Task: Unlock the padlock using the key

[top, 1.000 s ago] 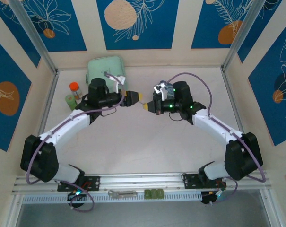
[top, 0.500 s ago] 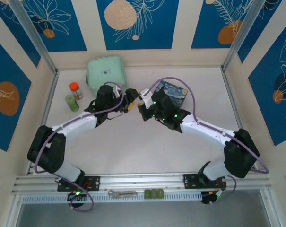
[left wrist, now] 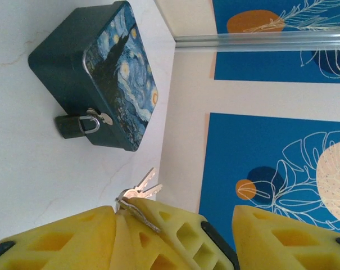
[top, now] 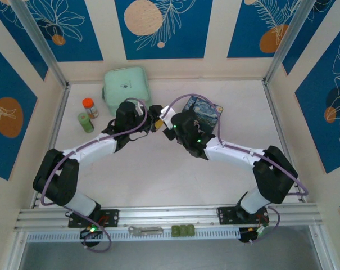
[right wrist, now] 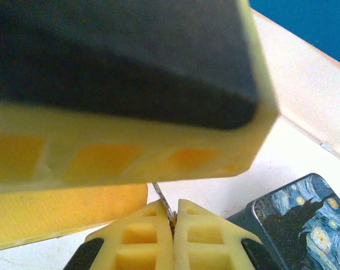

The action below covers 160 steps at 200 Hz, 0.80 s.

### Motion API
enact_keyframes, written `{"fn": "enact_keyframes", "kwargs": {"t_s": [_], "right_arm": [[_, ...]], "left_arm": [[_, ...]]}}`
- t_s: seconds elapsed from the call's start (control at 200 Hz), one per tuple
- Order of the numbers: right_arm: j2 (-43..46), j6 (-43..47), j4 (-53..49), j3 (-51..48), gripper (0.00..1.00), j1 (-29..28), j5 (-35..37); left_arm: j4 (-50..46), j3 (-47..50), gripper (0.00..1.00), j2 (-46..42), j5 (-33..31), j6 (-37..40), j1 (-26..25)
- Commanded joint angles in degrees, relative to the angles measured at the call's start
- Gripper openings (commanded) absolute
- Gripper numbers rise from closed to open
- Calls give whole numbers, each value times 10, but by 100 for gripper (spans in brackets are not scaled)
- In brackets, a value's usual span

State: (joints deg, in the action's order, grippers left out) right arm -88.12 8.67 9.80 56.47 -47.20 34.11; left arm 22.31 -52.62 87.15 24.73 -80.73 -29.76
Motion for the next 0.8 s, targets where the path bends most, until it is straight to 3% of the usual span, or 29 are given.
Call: {"fn": "enact_keyframes", "kwargs": {"t_s": [0.0,0.13,0.22,0.33,0.48,0.585,0.68,0.795], "right_arm": [[6,1,11,-7,0,-1,4],[34,-88,-42,-7,0,37,-106],[59,-189,-90,-2,0,107,-281],[82,-305,-69,-20,0,198,-510],[75,-389,-54,-22,0,273,-713],[74,-409,-50,-29,0,301,-775],[81,-406,-56,-38,0,319,-796],[97,-379,-97,-43,0,332,-794]], "left_arm": [[22,4,56,-4,-8,-2,-1],[10,2,61,-4,-17,16,1],[-4,1,70,-11,-21,45,9],[-33,0,78,-21,-36,101,18],[-24,6,78,-12,-67,167,25],[71,12,76,35,-46,187,23],[184,8,74,102,-8,189,20],[243,-16,73,185,9,205,9]]}}
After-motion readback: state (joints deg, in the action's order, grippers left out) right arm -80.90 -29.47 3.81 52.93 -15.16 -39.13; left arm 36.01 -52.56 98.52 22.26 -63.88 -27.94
